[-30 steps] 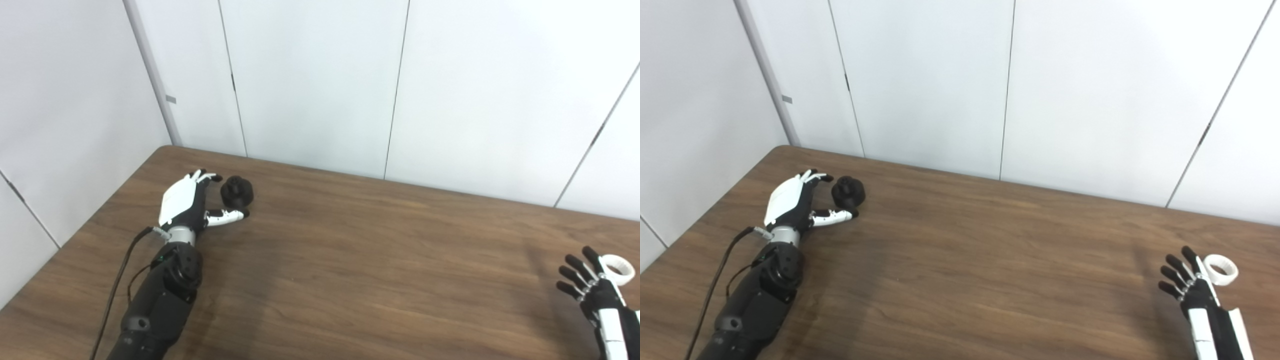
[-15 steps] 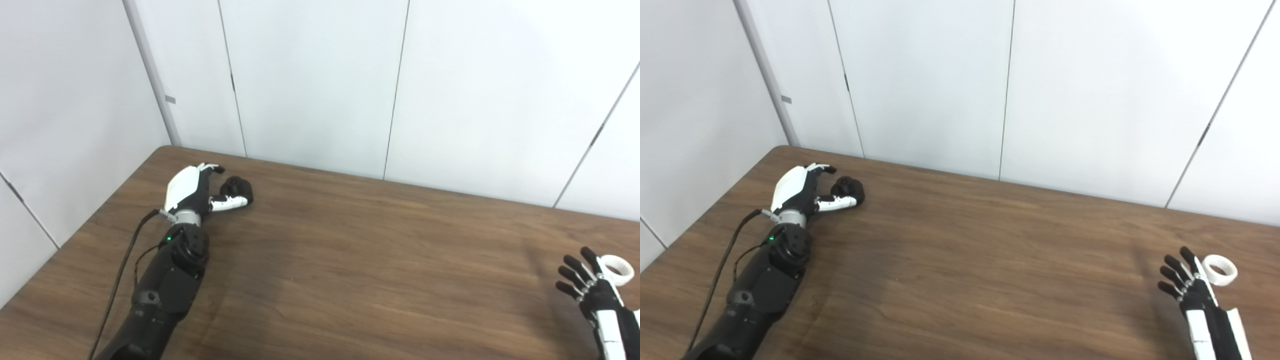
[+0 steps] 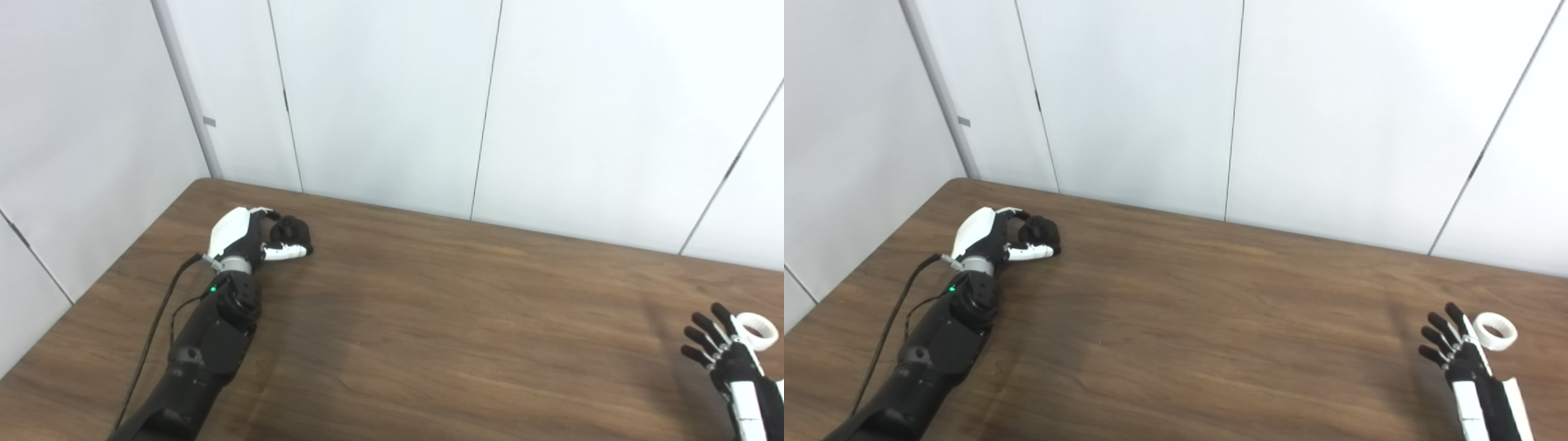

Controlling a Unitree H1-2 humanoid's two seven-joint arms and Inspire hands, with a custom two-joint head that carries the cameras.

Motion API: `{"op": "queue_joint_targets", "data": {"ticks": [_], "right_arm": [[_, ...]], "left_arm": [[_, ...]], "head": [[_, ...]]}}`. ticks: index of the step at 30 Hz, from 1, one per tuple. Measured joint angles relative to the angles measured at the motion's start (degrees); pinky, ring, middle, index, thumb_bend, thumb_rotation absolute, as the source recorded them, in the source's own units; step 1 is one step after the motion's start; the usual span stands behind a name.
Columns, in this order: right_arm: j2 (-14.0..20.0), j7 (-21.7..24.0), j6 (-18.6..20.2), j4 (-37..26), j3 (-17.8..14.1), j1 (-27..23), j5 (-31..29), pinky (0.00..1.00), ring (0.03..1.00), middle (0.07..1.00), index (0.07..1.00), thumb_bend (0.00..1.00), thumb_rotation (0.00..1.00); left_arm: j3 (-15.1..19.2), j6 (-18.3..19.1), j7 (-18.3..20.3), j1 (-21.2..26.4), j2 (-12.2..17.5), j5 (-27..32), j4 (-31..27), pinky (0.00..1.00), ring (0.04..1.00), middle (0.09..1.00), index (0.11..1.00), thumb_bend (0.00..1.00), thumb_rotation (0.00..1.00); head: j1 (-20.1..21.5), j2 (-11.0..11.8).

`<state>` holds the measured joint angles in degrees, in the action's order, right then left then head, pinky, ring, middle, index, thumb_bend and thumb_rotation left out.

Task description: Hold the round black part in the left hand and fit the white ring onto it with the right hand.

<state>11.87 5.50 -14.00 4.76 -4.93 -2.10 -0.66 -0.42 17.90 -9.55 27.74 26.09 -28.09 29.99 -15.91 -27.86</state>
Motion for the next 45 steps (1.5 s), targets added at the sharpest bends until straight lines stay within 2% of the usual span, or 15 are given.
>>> {"op": "queue_joint_targets", "data": {"ticks": [10, 27, 34, 37, 38, 39, 41, 45], "right_arm": [[0.0, 0.01, -0.02, -0.04, -0.04, 0.04, -0.2, 0.82, 0.88, 0.906, 0.959, 0.64, 1.0], [-0.01, 0.01, 0.06, -0.2, -0.03, 0.09, -0.19, 0.84, 0.888, 0.914, 0.962, 0.63, 1.0], [-0.03, 0.0, 0.03, -0.2, -0.03, 0.1, -0.12, 0.8, 0.871, 0.9, 0.954, 0.61, 1.0], [-0.03, 0.0, 0.04, -0.2, -0.03, 0.1, -0.09, 0.81, 0.874, 0.903, 0.956, 0.62, 1.0], [-0.03, 0.0, 0.05, -0.21, -0.03, 0.1, -0.07, 0.82, 0.876, 0.905, 0.957, 0.62, 1.0], [-0.03, 0.0, 0.06, -0.22, -0.02, 0.1, -0.02, 0.82, 0.876, 0.905, 0.957, 0.62, 1.0], [-0.06, 0.0, 0.06, -0.25, -0.03, 0.1, 0.01, 0.81, 0.876, 0.902, 0.954, 0.62, 1.0], [-0.06, 0.0, 0.04, -0.27, -0.04, 0.13, 0.02, 0.82, 0.881, 0.906, 0.959, 0.61, 1.0]], "left_arm": [[-0.85, 0.39, 0.32, 0.35, 0.41, 0.01, 1.75, 1.0, 0.978, 0.919, 0.787, 0.93, 0.35], [-1.64, 0.51, 0.24, 0.44, 0.58, -0.07, 1.74, 1.0, 0.956, 0.889, 0.724, 0.9, 0.28], [-1.71, 0.37, 0.22, 0.47, 0.64, -0.01, 1.75, 1.0, 0.95, 0.877, 0.712, 0.88, 0.26], [-1.53, 0.04, -0.13, 0.47, 0.64, 0.19, 1.76, 1.0, 0.935, 0.854, 0.637, 0.81, 0.19], [-1.37, -0.49, -0.79, 0.46, 0.63, 0.25, 1.77, 1.0, 0.924, 0.833, 0.551, 0.64, 0.12], [-1.12, -1.03, -1.29, 0.47, 0.62, 0.35, 1.77, 1.0, 0.915, 0.815, 0.519, 0.58, 0.09], [-0.35, -1.71, -1.9, 0.46, 0.58, 0.98, 1.78, 1.0, 0.904, 0.791, 0.494, 0.54, 0.06], [-0.12, -3.91, -3.54, 0.39, 0.57, 1.52, 1.99, 1.0, 0.885, 0.761, 0.484, 0.52, 0.05]], "head": [[0.0, -0.09], [0.09, -0.44], [0.18, -0.44], [0.18, -0.53], [0.18, -0.53], [0.18, -0.53], [0.18, -0.53], [0.18, -0.53]]}}
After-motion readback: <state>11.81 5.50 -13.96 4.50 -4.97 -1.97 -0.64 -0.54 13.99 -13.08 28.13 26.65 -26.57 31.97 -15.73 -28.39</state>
